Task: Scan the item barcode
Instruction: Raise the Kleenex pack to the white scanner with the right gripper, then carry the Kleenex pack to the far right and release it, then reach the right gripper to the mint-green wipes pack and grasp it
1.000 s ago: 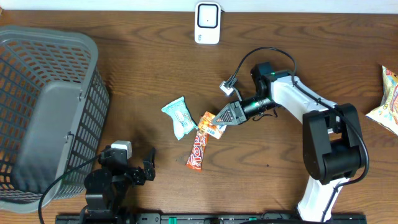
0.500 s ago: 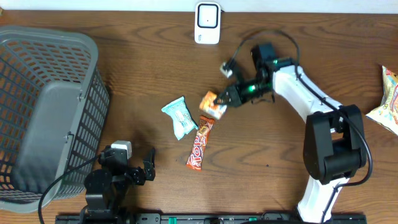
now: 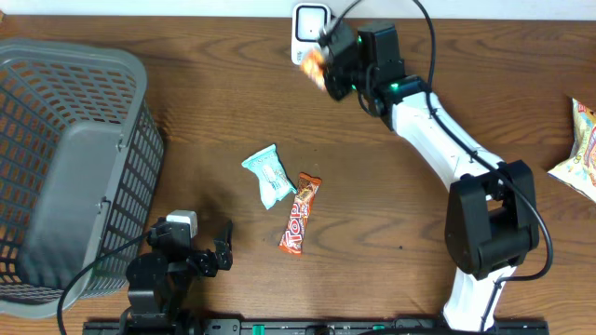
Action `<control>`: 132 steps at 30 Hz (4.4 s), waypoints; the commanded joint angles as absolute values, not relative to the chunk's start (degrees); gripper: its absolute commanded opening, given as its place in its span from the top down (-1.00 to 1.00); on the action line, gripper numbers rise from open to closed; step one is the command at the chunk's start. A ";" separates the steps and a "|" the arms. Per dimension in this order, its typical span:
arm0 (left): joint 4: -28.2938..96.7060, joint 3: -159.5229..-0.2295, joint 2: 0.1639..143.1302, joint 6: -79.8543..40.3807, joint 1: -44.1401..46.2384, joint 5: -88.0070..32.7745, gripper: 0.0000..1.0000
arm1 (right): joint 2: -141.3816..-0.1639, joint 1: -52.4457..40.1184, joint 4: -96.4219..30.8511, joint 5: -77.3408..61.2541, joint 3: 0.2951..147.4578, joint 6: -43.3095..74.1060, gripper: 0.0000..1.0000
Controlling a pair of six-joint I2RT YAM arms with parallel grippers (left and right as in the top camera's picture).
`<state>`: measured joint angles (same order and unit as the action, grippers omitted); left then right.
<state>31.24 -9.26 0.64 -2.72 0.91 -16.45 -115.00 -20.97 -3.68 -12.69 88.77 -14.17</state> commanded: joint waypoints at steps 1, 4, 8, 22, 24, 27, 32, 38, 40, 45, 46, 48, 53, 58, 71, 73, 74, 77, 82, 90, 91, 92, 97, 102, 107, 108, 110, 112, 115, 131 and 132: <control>31.88 -8.67 0.56 -2.15 0.71 -17.15 -1.00 | -116.18 -21.76 2.50 -4.34 88.77 -20.88 0.98; 31.88 -8.64 0.56 -2.15 0.71 -17.12 -0.99 | -119.31 -21.34 10.81 -1.87 88.86 -21.78 0.98; 31.88 -8.64 0.56 -2.15 0.71 -17.15 -0.99 | -124.40 -21.04 17.17 -0.40 90.89 -26.63 0.98; 31.88 -8.64 0.56 -2.15 0.71 -17.15 -0.99 | -145.47 -21.47 9.02 3.14 120.03 -31.99 0.98; 31.88 -8.67 0.56 -2.17 0.71 -17.15 -0.99 | -145.53 -21.47 8.93 3.14 120.05 -31.94 0.98; 31.88 -8.67 0.56 -2.15 0.71 -17.12 -0.99 | -145.53 -21.61 9.02 3.53 120.05 -32.03 0.98; 31.88 -8.67 0.56 -2.15 0.71 -17.15 -0.99 | -145.56 -21.74 7.73 3.53 120.05 -31.99 0.98; 31.88 -8.64 0.54 -2.17 0.71 -17.15 -0.99 | -143.35 -22.13 6.09 10.96 120.07 -25.91 0.98; 31.88 -8.67 0.56 -2.15 0.71 -17.15 -0.99 | -140.79 -21.98 1.06 13.19 120.07 -24.58 0.99; 31.88 -8.67 0.56 -2.17 0.71 -17.12 -0.99 | -132.22 -20.58 -18.22 18.33 120.07 -23.55 0.98; 31.88 -8.67 0.56 -2.17 0.71 -17.15 -0.99 | -130.72 -20.08 -21.63 19.38 120.07 -23.51 0.98; 31.88 -8.67 0.56 -2.17 0.71 -17.15 -0.99 | -127.31 -18.65 -29.43 21.91 120.07 -22.04 0.98; 31.88 -8.67 0.54 -2.15 0.71 -17.15 -0.99 | -122.72 -13.47 -44.75 24.53 120.07 -8.99 0.98; 31.88 -8.67 0.54 -2.17 0.71 -17.15 -0.99 | -122.56 -4.93 -56.66 24.56 119.59 -2.44 0.98; 31.88 -8.64 0.56 -2.15 0.71 -17.15 -0.99 | -122.96 18.94 -44.84 24.47 102.91 2.92 0.98; 31.88 -8.67 0.54 -2.15 0.71 -17.12 -0.99 | -122.96 21.58 -43.40 23.42 101.19 2.87 0.98; 31.88 -8.64 0.56 -2.15 0.71 -17.15 -0.99 | -122.96 23.00 -42.59 22.24 100.38 2.90 0.98; 31.88 -8.67 0.56 -2.15 0.71 -17.15 -0.99 | -122.96 26.17 -40.60 17.67 98.48 2.92 0.98; 31.88 -8.67 0.56 -2.15 0.71 -17.12 -0.99 | -122.96 29.61 -38.22 15.38 96.84 2.96 0.86; 31.88 -8.67 0.56 -2.15 0.71 -17.15 -1.00 | -122.61 30.57 -37.69 7.22 97.51 2.96 -0.15; 31.88 -8.64 0.56 -2.15 0.71 -17.15 -0.99 | -122.39 30.48 -37.67 5.04 97.80 2.96 -0.40; 31.88 -8.67 0.56 -2.17 0.71 -17.15 -0.99 | -122.02 30.33 -37.67 3.11 98.13 2.96 -0.66; 31.88 -8.67 0.56 -2.15 0.71 -17.12 -0.99 | -117.75 29.10 -37.69 -1.23 99.81 2.96 -0.98; 31.88 -8.67 0.56 -2.17 0.71 -17.15 -0.99 | -109.71 28.05 -37.08 -0.91 99.98 3.16 -0.99; 31.88 -8.67 0.56 -2.17 0.71 -17.15 -0.99 | -102.15 27.03 -36.14 -10.02 99.98 9.76 -0.99; 31.88 -8.67 0.56 -2.15 0.71 -17.12 -0.99 | -101.10 26.74 -36.14 -14.09 99.98 11.70 -0.99; 31.88 -8.67 0.56 -2.17 0.71 -17.15 -0.99 | -99.70 26.06 -36.53 -22.26 99.98 15.25 -0.98; 31.88 -8.67 0.56 -2.17 0.71 -17.15 -0.99 | -99.20 24.60 -37.60 -33.63 99.98 18.33 -0.99; 31.88 -8.64 0.54 -2.15 0.71 -17.12 -0.99 | -99.59 20.86 -40.62 -48.47 99.94 20.99 -0.99; 31.88 -8.64 0.56 -2.15 0.71 -17.15 -0.99 | -103.42 -25.34 -46.44 -20.01 91.42 5.50 -0.99; 31.88 -8.64 0.56 -2.17 0.71 -17.15 -0.99 | -104.14 -27.88 -46.26 -15.70 91.15 5.50 -0.98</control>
<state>31.20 -9.26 0.64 -2.72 0.91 -16.43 -102.24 -21.30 -46.46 -34.48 92.49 8.58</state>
